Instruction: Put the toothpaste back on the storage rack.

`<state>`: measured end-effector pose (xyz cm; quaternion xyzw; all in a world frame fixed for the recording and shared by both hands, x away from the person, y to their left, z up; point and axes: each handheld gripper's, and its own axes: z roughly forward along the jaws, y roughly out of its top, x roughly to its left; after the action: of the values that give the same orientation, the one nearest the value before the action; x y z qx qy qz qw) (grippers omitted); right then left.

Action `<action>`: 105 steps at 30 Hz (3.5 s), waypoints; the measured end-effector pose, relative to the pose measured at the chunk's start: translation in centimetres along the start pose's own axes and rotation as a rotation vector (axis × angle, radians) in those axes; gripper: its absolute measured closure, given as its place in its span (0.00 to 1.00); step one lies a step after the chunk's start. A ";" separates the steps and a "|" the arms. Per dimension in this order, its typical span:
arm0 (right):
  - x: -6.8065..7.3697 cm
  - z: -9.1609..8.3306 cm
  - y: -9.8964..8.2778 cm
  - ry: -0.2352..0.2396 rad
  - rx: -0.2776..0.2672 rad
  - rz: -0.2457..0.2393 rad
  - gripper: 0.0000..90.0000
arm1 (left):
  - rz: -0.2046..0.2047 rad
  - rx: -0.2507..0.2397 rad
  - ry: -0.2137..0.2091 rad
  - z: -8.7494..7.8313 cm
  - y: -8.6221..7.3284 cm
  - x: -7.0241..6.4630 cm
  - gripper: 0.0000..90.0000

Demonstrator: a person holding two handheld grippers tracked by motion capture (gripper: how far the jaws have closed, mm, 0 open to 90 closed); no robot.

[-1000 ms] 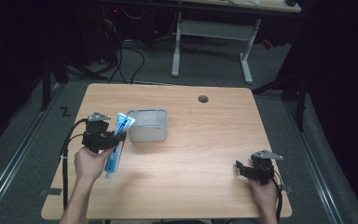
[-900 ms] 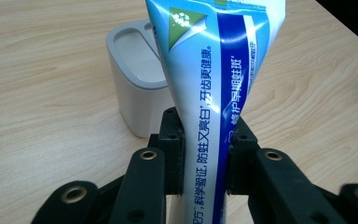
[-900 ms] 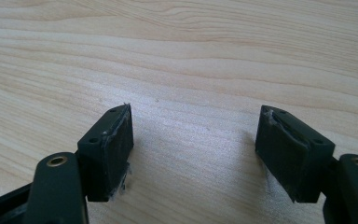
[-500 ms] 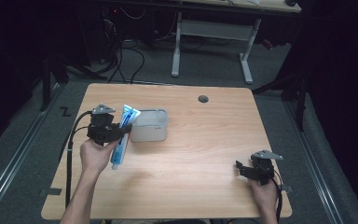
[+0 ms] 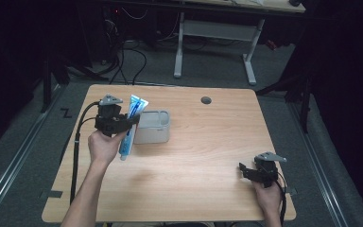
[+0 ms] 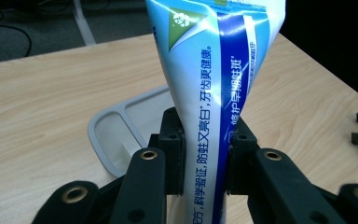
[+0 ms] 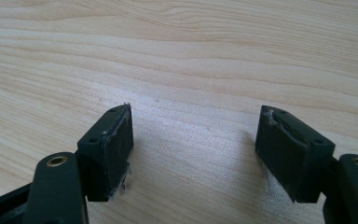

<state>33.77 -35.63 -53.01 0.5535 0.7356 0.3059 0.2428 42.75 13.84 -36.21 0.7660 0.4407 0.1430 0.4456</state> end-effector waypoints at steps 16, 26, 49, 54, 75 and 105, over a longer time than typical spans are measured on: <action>0.0 0.0 0.0 0.000 0.000 0.001 0.31 | 0.015 -0.041 0.013 1.9 2.6 0.2 0.83; 0.0 0.0 0.0 0.000 0.000 0.000 0.31 | 0.018 -0.064 0.009 3.3 4.7 0.3 0.83; 0.0 0.0 0.0 0.000 0.000 0.001 0.31 | -0.008 -0.138 0.009 6.7 7.6 0.3 0.83; -0.1 0.0 0.0 0.001 -0.001 0.006 0.31 | 0.009 -0.146 0.013 7.5 8.0 -0.1 0.82; -0.1 0.0 0.0 0.000 -0.002 0.015 0.32 | 0.041 -0.084 0.029 8.9 6.3 0.9 0.81; -0.2 0.0 0.0 -0.003 -0.001 0.018 0.32 | 0.062 0.004 0.074 9.2 4.6 1.3 0.80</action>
<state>33.81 -35.80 -53.00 0.5606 0.7299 0.3076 0.2415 51.59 8.75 -37.86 0.7743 0.4333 0.1839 0.4230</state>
